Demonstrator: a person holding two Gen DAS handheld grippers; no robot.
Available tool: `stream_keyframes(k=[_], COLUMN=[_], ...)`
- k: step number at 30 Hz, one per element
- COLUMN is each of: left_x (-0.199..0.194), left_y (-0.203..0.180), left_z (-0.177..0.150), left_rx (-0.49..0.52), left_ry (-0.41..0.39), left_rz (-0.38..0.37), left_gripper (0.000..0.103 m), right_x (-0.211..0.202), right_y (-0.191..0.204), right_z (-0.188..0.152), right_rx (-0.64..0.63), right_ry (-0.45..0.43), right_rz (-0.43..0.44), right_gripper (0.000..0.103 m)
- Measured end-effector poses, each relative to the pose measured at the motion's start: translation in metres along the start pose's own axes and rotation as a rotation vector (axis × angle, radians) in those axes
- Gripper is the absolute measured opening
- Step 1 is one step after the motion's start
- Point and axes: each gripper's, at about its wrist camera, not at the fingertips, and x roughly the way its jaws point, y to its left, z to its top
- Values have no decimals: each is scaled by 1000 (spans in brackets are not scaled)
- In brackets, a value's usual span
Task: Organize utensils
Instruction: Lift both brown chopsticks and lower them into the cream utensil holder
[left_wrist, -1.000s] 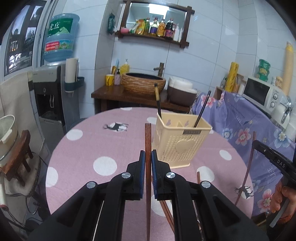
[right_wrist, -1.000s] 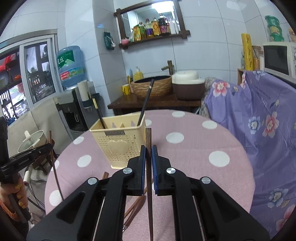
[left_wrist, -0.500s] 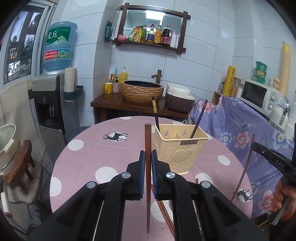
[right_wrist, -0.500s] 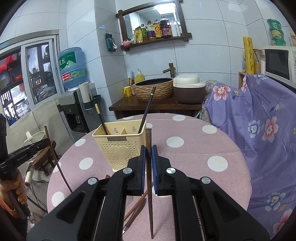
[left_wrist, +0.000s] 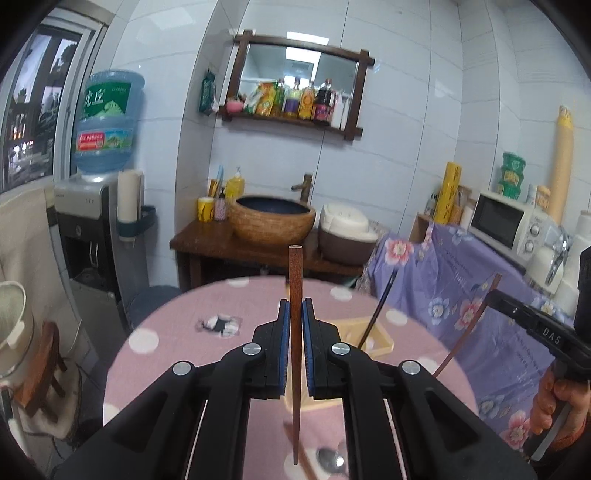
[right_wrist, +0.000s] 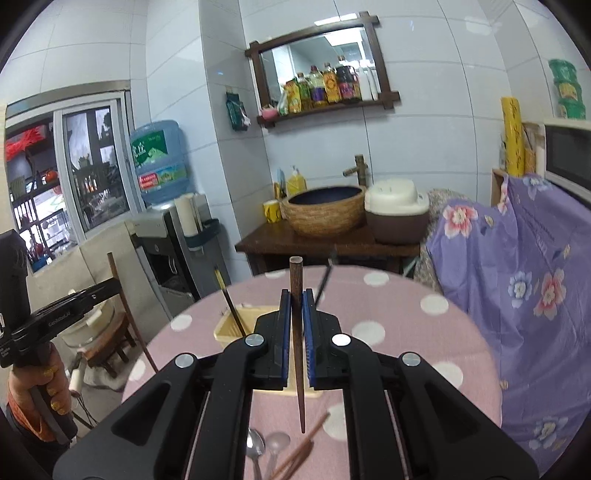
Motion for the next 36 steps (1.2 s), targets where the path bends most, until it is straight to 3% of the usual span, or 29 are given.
stream_keyframes(k=[3,6,8,10,16,23,36], left_x=[0,5,19,35,80,103,124], left_y=[-14,-32,-39,-44,-45,-29,-12], left_z=[36,64,77,81,46,-4,-50], left_rx=[6,29,-13,-24,-39,-63,-94], left_ry=[-41,-110,-109,-122,-111,2,109], left_rz=[-15,17,-9,15,107,107,99], left_gripper=[8,8,8,8,8,8,8], right_x=[-3,-1,7,16,65,93,106], right_y=[13,25,30,34,27,6,-9], right_z=[40,74,86,90,52,-1,-29], right_rx=[-20,-31,-25,-19,17,63,91], right_ry=[-54,-112,-127,-144,-66,27,55], right_rz=[-17,-42,-59,-81,-124,-119,-130], right_gripper=[7,7,7,7,8,7,8])
